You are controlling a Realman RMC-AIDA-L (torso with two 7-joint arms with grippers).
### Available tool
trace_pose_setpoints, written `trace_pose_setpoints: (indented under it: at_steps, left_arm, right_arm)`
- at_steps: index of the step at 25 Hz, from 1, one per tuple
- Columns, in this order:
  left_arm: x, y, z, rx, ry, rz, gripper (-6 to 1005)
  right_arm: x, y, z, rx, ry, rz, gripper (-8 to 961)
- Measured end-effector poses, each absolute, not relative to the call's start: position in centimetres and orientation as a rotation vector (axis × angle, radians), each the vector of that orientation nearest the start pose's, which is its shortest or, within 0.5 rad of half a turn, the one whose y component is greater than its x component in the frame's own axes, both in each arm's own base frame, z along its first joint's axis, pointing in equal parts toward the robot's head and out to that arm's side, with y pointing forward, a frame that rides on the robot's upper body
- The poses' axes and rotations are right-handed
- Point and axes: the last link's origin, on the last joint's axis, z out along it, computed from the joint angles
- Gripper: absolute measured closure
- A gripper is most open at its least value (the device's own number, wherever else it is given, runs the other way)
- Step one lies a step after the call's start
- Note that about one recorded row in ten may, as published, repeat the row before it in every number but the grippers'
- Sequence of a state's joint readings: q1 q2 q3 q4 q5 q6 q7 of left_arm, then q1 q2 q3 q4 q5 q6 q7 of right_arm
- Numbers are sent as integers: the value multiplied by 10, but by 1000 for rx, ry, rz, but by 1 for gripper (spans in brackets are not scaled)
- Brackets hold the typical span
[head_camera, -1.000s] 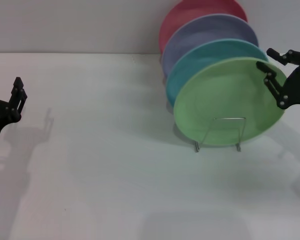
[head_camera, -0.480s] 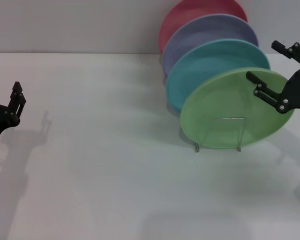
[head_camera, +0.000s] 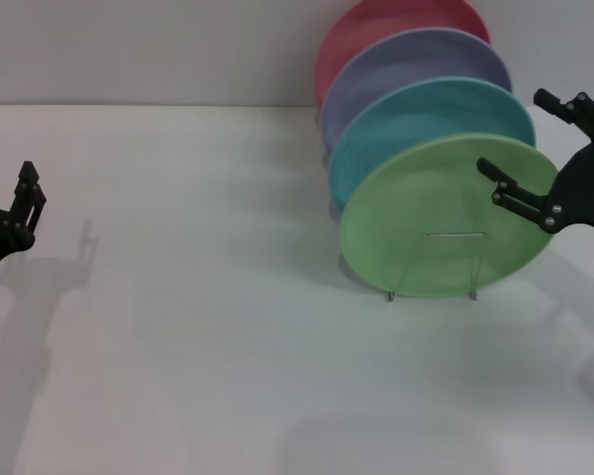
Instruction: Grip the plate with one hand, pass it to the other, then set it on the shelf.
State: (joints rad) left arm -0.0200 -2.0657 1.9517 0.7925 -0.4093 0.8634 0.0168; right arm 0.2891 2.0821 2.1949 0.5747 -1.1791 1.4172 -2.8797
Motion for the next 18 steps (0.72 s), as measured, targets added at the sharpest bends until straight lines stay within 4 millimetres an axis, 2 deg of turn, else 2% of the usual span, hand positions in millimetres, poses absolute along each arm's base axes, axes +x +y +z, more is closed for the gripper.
trace_pose_setpoints:
  at_steps: [8,15,18]
  left_arm:
    - [-313,288,-7,-1562,-553,-660,361]
    - [-316,290,-8,-1564,-560,-654,361]
    - [-317,292,-8,-1566,-562,-653,361]
  right_arm:
    - [284,310,24,-2040,-314,649,144]
    - [280,307,28,-2012,-331,704,143]
    - [276,300,37,-1932,-318,798,144]
